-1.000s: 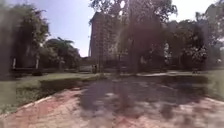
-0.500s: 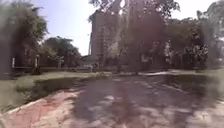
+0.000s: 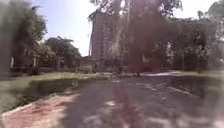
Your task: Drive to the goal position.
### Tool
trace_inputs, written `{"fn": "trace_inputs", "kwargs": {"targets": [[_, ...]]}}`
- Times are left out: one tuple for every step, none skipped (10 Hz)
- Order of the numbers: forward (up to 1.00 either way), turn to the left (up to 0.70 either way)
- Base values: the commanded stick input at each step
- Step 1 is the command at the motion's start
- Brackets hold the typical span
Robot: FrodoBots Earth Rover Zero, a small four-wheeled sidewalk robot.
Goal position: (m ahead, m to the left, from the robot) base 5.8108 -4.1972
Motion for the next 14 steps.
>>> {"fn": "trace_inputs", "kwargs": {"targets": [[0.70,0.00],[0.70,0.00],[0.70,0.00],[0.70,0.00],[0.70,0.00],[0.70,0.00],[0.70,0.00],[0.70,0.00],[0.70,0.00],[0.70,-0.10],[0.70,-0.35],[0.70,-0.35],[0.70,-0.35],[0.70,-0.35]]}}
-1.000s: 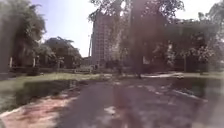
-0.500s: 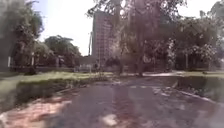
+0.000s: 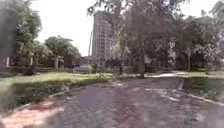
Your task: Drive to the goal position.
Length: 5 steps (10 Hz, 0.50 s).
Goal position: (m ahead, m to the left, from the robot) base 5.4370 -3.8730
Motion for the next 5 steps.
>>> {"fn": "trace_inputs", "kwargs": {"targets": [[0.70,-0.35],[0.70,-0.35],[0.70,-0.35],[0.70,-0.35],[0.70,-0.20]]}}
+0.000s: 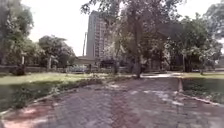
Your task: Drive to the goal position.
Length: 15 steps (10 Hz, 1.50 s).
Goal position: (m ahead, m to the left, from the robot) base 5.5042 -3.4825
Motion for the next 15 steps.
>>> {"fn": "trace_inputs", "kwargs": {"targets": [[0.70,-0.03],[0.70,0.00],[0.70,0.00],[0.70,0.00],[0.70,0.00],[0.70,-0.12],[0.70,-0.24],[0.70,-0.29],[0.70,-0.35],[0.70,-0.35],[0.70,-0.35],[0.70,-0.35],[0.70,-0.35],[0.70,-0.35],[0.70,-0.35]]}}
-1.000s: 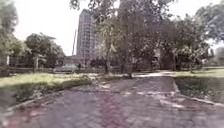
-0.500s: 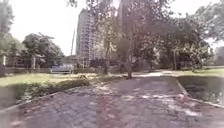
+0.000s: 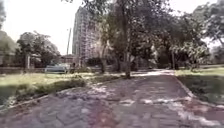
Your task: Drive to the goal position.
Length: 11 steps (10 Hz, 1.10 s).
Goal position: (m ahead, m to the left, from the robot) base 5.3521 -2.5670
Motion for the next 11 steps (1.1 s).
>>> {"fn": "trace_inputs", "kwargs": {"targets": [[0.70,-0.35],[0.70,-0.35],[0.70,-0.35],[0.70,-0.35],[0.70,-0.35],[0.70,-0.35],[0.70,-0.35],[0.70,-0.29],[0.70,-0.12],[0.70,0.00],[0.70,0.00]]}}
